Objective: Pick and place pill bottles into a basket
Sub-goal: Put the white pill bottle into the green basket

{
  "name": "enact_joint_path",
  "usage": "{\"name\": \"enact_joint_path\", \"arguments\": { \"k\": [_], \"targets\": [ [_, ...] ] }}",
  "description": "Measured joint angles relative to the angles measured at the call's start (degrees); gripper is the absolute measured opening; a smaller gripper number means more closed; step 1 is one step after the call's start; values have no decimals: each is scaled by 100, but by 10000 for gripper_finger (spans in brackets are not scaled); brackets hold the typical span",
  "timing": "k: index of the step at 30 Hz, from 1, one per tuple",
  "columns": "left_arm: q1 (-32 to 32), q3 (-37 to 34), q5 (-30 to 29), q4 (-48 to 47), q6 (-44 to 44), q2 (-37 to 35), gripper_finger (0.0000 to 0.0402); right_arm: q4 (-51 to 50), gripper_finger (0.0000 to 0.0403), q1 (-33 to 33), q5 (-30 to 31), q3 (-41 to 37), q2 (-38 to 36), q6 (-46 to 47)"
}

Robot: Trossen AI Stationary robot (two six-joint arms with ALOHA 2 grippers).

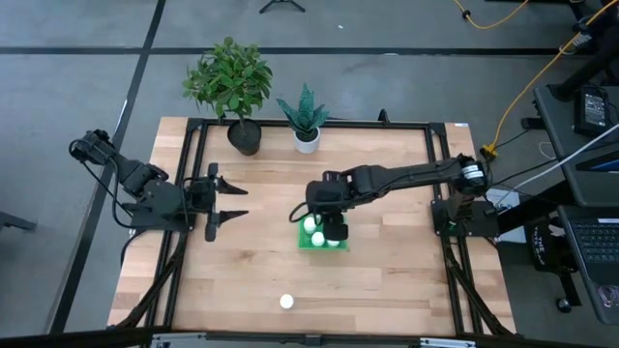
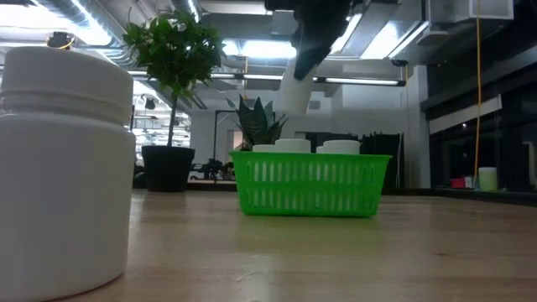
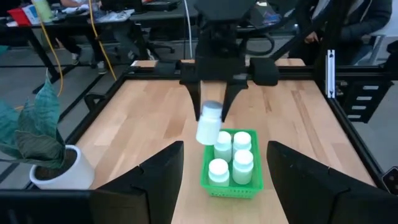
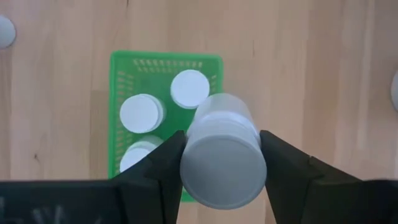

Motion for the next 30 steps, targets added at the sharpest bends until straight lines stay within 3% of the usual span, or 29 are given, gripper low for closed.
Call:
{"name": "enact_joint_path", "arguments": {
  "k": [30],
  "targets": [
    [0,0,-2,-21,-2,-1,223,209,172,0,-291,-73,331,-151]
  ]
}}
